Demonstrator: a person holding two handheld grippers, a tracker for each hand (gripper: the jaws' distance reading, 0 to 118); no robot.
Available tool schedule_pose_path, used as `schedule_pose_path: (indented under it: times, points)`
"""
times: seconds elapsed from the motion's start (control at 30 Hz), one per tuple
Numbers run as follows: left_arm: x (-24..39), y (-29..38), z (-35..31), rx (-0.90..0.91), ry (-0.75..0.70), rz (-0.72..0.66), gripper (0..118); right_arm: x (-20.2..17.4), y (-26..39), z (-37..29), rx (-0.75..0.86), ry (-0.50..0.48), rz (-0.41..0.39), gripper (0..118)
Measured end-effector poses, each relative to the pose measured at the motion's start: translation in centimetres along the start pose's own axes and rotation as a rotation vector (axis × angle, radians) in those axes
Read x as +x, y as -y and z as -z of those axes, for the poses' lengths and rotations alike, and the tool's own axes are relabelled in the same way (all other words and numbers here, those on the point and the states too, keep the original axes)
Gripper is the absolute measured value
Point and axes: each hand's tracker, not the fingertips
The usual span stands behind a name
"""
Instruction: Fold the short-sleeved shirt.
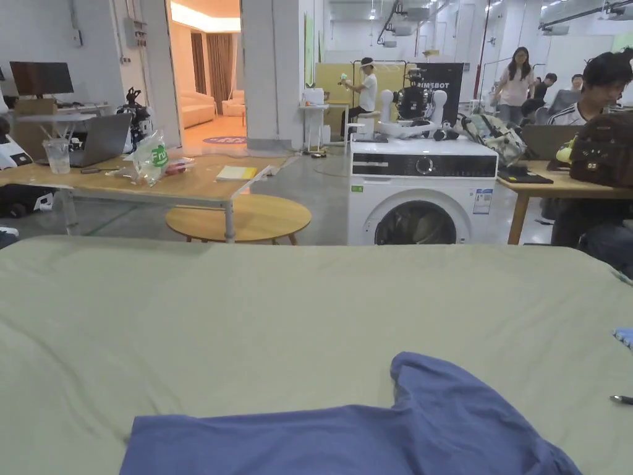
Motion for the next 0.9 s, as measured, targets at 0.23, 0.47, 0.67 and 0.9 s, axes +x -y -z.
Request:
schedule_pose_path:
  times: [0.23, 0.47, 0.67, 0.9]
  points:
    - [7.4, -5.7, -2.0, 0.319, -0.054, 0.214, 85, -1.6, -4.5, -2.8, 0.284, -0.076, 0.116, 45]
    - [13.7, -8.9, -0.5, 0.438, 0.028, 0.224, 84, -8.4, -8.9, -4.9, 0.418, -0.223, 0.033, 45]
    - [15.8, -8.5, 0.3, 0.454, 0.072, 0.211, 0, -12.1, -9.8, -3.9, 0.402, -0.28, -0.003, 0]
    - [14.2, -8.5, -0.5, 0.414, 0.019, 0.267, 0, -13.0, -9.4, -2.8, 0.39, -0.29, -0.019, 0]
